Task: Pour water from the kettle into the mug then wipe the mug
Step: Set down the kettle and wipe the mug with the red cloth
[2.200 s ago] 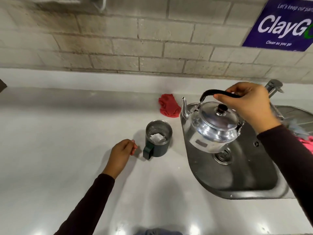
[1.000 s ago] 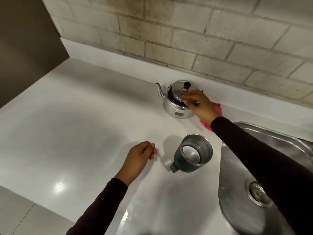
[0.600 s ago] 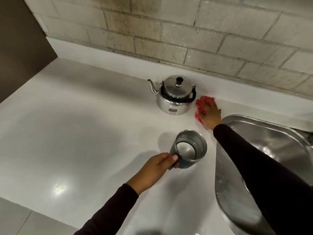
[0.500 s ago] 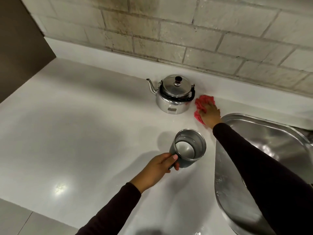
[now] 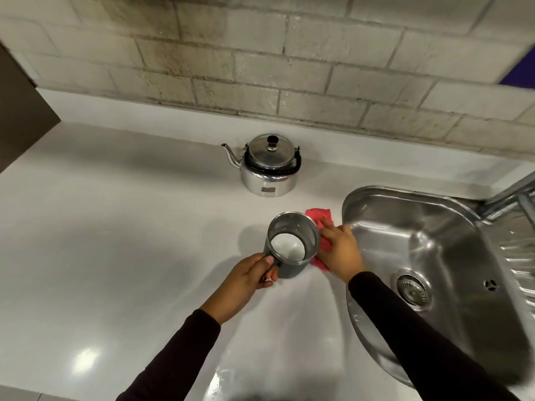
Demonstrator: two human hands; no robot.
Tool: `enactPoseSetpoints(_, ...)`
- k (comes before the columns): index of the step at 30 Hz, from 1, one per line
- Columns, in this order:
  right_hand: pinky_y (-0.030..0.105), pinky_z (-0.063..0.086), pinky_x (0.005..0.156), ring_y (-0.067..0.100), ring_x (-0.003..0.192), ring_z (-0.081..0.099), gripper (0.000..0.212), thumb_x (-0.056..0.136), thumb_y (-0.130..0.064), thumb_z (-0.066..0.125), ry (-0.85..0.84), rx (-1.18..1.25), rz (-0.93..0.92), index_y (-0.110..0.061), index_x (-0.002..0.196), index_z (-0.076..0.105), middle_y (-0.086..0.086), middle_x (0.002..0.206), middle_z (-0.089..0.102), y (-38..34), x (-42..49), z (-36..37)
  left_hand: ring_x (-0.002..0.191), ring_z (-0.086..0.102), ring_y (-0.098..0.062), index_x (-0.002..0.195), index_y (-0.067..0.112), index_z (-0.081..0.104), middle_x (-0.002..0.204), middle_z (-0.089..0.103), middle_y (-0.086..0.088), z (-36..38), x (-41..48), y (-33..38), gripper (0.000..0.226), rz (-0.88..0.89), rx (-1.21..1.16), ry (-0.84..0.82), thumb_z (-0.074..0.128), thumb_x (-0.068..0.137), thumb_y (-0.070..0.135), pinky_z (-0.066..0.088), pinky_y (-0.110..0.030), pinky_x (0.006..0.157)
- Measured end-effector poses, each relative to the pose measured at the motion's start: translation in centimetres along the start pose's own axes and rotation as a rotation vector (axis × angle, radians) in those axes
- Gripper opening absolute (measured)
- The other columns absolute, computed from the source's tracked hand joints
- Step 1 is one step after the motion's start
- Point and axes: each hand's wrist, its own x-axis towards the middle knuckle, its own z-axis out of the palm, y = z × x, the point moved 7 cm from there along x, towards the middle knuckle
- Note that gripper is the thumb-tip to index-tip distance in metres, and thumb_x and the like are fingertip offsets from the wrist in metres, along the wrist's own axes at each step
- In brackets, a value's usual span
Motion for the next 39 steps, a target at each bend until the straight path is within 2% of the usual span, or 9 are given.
enactPoseSetpoints(4, 0.031, 0.043, 0.085, 0.016, 0.088, 0.038, 0.025, 0.081, -0.023, 0.065, 0.014, -0.003, -0.047, -0.024, 0.105, 0.069, -0.004, 0.130, 0.059, -1.2, -3.6, 0.8, 0.067, 0.054, -0.001, 0.054, 0.031, 0.051, 0.062, 0.058, 0.013, -0.5, -1.1, 2.3, 0.037, 0.072, -0.019, 0.022, 0.038, 0.089, 0.034, 0.051, -0.033, 0.088)
enactPoseSetpoints(9, 0.045, 0.036, 0.110, 0.034, 0.127, 0.044, 0.049, 0.087, -0.003, 0.050, 0.095, 0.149, 0.062, -0.009, 0.136, 0.049, 0.016, 0.137, 0.052, -0.9, -3.6, 1.2, 0.066, 0.052, -0.003, 0.054, 0.029, 0.052, 0.062, 0.056, 0.012, -1.9, -2.5, 3.9, 0.037, 0.099, -0.057, 0.080, 0.039, 0.089, 0.034, 0.052, -0.029, 0.084)
enactPoseSetpoints(13, 0.027, 0.042, 0.092, 0.028, 0.106, 0.060, 0.042, 0.094, -0.005, 0.040, 0.053, 0.363, 0.211, -0.018, 0.132, 0.050, 0.011, 0.119, 0.063, -1.3, -1.6, 2.0, 0.066, 0.050, -0.003, 0.054, 0.030, 0.055, 0.064, 0.054, 0.010, -3.2, -3.6, 3.8, 0.048, 0.099, -0.047, 0.127, 0.036, 0.098, 0.026, 0.052, -0.030, 0.084)
enactPoseSetpoints(16, 0.029, 0.048, 0.090, 0.021, 0.098, 0.063, 0.037, 0.091, -0.002, 0.038, 0.016, 0.483, 0.191, -0.017, 0.120, 0.057, 0.002, 0.105, 0.066, -3.3, -1.0, 2.9, 0.066, 0.050, -0.004, 0.053, 0.029, 0.054, 0.064, 0.055, 0.010, -3.8, -4.3, 3.5, 0.050, 0.087, -0.066, 0.167, 0.035, 0.098, 0.025, 0.054, -0.028, 0.082)
enactPoseSetpoints(20, 0.032, 0.047, 0.089, 0.032, 0.105, 0.061, 0.035, 0.086, -0.011, 0.050, -0.099, 0.316, -0.050, -0.027, 0.115, 0.060, 0.009, 0.115, 0.067, -7.9, -3.0, 4.9, 0.065, 0.051, -0.004, 0.051, 0.029, 0.053, 0.062, 0.057, 0.010, -4.2, -4.7, 3.5, 0.050, 0.079, -0.076, 0.201, 0.035, 0.098, 0.025, 0.054, -0.027, 0.080)
enactPoseSetpoints(24, 0.034, 0.024, 0.113, 0.024, 0.141, 0.030, 0.035, 0.088, -0.027, 0.052, -0.201, 0.051, -0.471, -0.033, 0.120, 0.063, 0.004, 0.146, 0.046, -9.6, -6.9, 6.4, 0.064, 0.054, -0.002, 0.050, 0.029, 0.055, 0.062, 0.058, 0.010, -4.3, -4.9, 3.6, 0.053, 0.078, -0.071, 0.222, 0.033, 0.098, 0.022, 0.054, -0.026, 0.078)
enactPoseSetpoints(28, 0.050, 0.024, 0.114, 0.018, 0.136, 0.036, 0.034, 0.084, -0.018, 0.059, -0.133, 0.056, -0.359, -0.026, 0.116, 0.066, 0.003, 0.146, 0.045, -4.4, -7.6, 4.1, 0.066, 0.053, -0.005, 0.052, 0.027, 0.051, 0.061, 0.059, 0.009, -4.8, -5.1, 3.8, 0.050, 0.076, -0.061, 0.242, 0.033, 0.098, 0.023, 0.055, -0.030, 0.082)
enactPoseSetpoints(34, 0.047, 0.013, 0.116, 0.026, 0.140, 0.033, 0.035, 0.091, -0.016, 0.049, 0.010, -0.043, -0.027, -0.019, 0.125, 0.060, 0.012, 0.149, 0.041, -3.2, 0.0, 3.8, 0.063, 0.051, -0.002, 0.052, 0.027, 0.057, 0.060, 0.057, 0.011, -5.2, -5.8, 3.6, 0.052, 0.067, -0.050, 0.260, 0.033, 0.098, 0.023, 0.054, -0.035, 0.087)
enactPoseSetpoints(39, 0.046, 0.019, 0.114, 0.031, 0.129, 0.045, 0.045, 0.081, -0.016, 0.057, -0.096, 0.094, -0.091, -0.015, 0.126, 0.055, 0.013, 0.138, 0.051, -9.3, 1.0, 7.0, 0.062, 0.050, -0.003, 0.053, 0.027, 0.055, 0.061, 0.058, 0.010, -5.3, -6.1, 3.4, 0.051, 0.080, -0.072, 0.266, 0.034, 0.098, 0.023, 0.053, -0.036, 0.087)
